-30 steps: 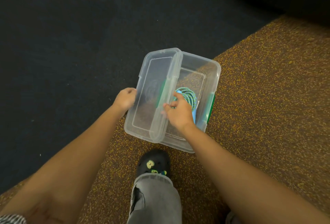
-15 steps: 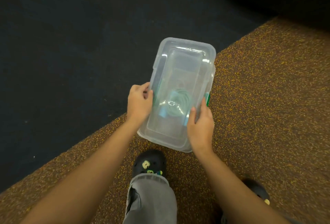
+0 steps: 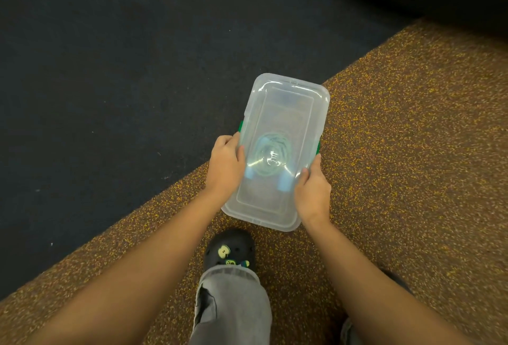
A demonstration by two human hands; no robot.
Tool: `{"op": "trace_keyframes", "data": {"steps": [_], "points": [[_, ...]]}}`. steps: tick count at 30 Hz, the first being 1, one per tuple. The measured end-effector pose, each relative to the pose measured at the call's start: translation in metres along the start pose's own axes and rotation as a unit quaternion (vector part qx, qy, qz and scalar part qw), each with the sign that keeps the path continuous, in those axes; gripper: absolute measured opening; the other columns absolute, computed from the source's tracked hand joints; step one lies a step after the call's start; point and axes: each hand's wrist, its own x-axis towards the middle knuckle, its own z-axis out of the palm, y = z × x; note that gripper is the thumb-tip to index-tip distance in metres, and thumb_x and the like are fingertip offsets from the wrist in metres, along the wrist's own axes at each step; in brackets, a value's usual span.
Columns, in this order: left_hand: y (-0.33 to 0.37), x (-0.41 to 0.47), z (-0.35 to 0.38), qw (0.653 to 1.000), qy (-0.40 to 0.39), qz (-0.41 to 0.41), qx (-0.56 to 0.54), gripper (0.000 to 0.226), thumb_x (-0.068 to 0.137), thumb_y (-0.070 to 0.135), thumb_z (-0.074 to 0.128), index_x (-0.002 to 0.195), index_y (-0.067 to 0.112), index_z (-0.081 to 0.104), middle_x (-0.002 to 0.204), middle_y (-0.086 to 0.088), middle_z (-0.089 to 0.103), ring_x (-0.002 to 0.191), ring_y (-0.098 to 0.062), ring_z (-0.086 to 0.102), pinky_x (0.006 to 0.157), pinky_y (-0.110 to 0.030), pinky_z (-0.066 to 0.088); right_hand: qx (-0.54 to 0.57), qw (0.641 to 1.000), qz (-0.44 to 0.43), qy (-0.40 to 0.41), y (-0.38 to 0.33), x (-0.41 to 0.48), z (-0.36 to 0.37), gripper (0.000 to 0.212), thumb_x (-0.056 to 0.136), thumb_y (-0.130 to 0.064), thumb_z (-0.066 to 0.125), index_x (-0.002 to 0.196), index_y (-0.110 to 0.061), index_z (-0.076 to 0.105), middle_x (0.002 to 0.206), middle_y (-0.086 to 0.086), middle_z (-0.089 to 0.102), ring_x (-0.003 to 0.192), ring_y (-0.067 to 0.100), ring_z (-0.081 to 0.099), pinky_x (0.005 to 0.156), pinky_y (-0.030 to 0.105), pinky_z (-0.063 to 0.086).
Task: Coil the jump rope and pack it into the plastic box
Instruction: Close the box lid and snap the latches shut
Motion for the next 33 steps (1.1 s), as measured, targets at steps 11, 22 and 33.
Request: {"op": "trace_keyframes", "data": {"steps": [11, 22, 33], "points": [[0.003, 0.000, 0.002, 1.000, -0.004, -0.016, 0.017, 0.033, 0.095, 0.010, 0.038, 0.124, 0.009, 0.054, 0.093, -0.014, 0.055, 0.082, -0.018, 0.048, 0.067, -0.025, 0.035, -0.009, 1.000, 0.002, 0.012, -0.001, 0.000, -0.002, 0.048, 0.098, -0.015, 0.030, 0.146, -0.013, 0.023, 0.117, 0.023, 0.061, 0.104, 0.039, 0.058, 0.087, 0.039, 0.046], [0.001, 0.006, -0.003, 0.992, -0.004, -0.095, -0.088, 0.033, 0.091, 0.016, 0.053, 0.123, 0.017, 0.061, 0.114, -0.008, 0.065, 0.094, -0.017, 0.062, 0.086, -0.029, 0.048, 0.109, 0.991, 0.071, 0.041, -0.008, 0.009, -0.012, 0.031, 0.090, -0.016, 0.051, 0.119, -0.010, 0.061, 0.105, 0.006, 0.066, 0.095, 0.022, 0.061, 0.086, 0.032, 0.050], [0.002, 0.007, -0.009, 0.975, -0.003, -0.153, -0.158, 0.028, 0.087, 0.017, 0.060, 0.114, 0.012, 0.065, 0.109, -0.006, 0.069, 0.091, -0.013, 0.060, 0.085, -0.029, 0.048, 0.244, 0.951, 0.190, -0.010, -0.005, 0.018, -0.023, 0.026, 0.084, -0.010, 0.063, 0.110, -0.005, 0.065, 0.107, 0.011, 0.069, 0.096, 0.024, 0.065, 0.091, 0.037, 0.052]]}}
